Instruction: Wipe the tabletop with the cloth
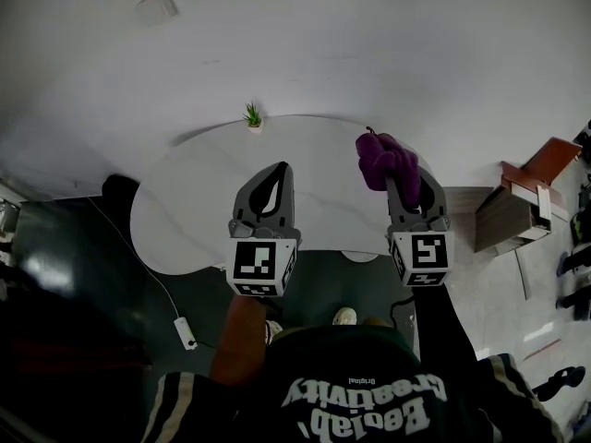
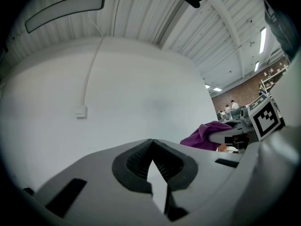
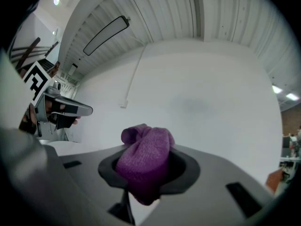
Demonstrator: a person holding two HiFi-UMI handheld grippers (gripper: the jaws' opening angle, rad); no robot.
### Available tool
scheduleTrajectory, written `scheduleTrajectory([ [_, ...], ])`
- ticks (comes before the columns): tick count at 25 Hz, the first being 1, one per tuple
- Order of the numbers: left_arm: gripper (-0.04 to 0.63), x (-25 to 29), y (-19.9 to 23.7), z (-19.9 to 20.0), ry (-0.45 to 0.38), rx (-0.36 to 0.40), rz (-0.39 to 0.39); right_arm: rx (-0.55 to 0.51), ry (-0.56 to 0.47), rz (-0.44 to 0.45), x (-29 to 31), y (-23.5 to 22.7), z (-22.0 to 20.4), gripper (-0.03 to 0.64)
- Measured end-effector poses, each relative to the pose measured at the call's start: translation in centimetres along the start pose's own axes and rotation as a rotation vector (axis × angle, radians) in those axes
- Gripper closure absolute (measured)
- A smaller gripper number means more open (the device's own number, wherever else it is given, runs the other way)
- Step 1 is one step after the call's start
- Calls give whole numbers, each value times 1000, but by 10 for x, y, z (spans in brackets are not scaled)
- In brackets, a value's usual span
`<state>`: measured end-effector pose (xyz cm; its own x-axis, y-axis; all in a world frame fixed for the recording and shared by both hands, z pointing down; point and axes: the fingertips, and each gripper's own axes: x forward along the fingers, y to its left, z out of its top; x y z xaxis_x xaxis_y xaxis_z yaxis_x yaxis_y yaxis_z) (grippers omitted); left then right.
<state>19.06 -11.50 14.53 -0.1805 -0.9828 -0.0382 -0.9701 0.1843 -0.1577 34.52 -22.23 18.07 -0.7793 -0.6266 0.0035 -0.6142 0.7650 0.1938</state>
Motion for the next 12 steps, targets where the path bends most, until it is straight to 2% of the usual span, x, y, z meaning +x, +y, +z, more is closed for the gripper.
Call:
scheduleTrajectory([
  [12,595,-4,-1,-2,17,23,34,-8,-17,37,0,-3,-1,492],
])
